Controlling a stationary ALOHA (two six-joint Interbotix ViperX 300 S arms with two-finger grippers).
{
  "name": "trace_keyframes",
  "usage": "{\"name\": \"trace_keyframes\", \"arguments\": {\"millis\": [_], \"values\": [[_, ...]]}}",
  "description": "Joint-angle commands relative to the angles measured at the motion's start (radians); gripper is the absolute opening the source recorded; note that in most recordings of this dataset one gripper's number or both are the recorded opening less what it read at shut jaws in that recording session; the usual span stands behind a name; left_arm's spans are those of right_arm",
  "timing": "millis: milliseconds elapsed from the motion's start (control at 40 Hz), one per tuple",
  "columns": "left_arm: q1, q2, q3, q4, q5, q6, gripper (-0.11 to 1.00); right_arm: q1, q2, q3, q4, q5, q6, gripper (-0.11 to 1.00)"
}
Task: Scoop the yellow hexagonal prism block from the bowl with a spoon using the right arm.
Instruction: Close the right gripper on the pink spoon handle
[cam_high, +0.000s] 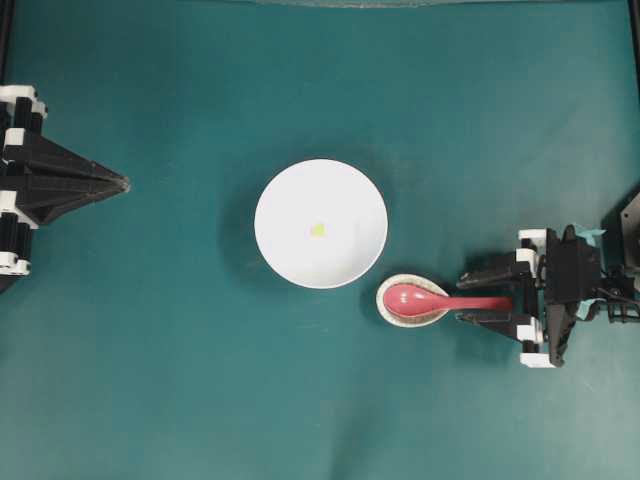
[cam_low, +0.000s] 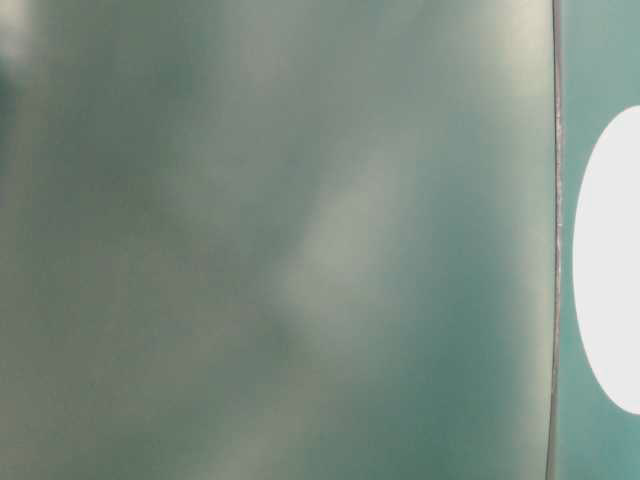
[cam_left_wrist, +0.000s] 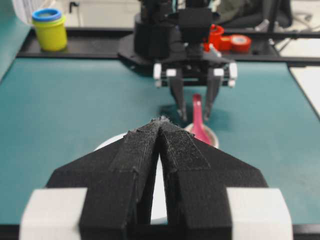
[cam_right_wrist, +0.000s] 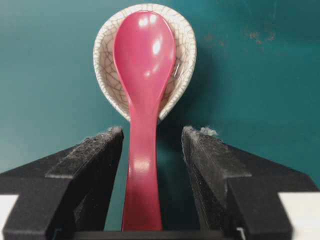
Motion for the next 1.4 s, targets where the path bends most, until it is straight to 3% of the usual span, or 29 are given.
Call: {"name": "trace_keyframes", "arguments": {"millis": [0,700,1375], "values": [[0.002,0.008,-0.026,0.002,-0.005,-0.002,0.03,0.005,-0.008,-0.002,0.002,-0.012,0.0,0.56],[0.0,0.008,-0.026,0.003,-0.005,0.008,0.03,0.005,-0.008,-0.006,-0.02,-0.014,-0.008,0.56],[0.0,0.008,-0.026,0.005,-0.005,0.008,0.03,0.005,-0.008,-0.009,-0.017,-0.037,-0.009,0.49]]}}
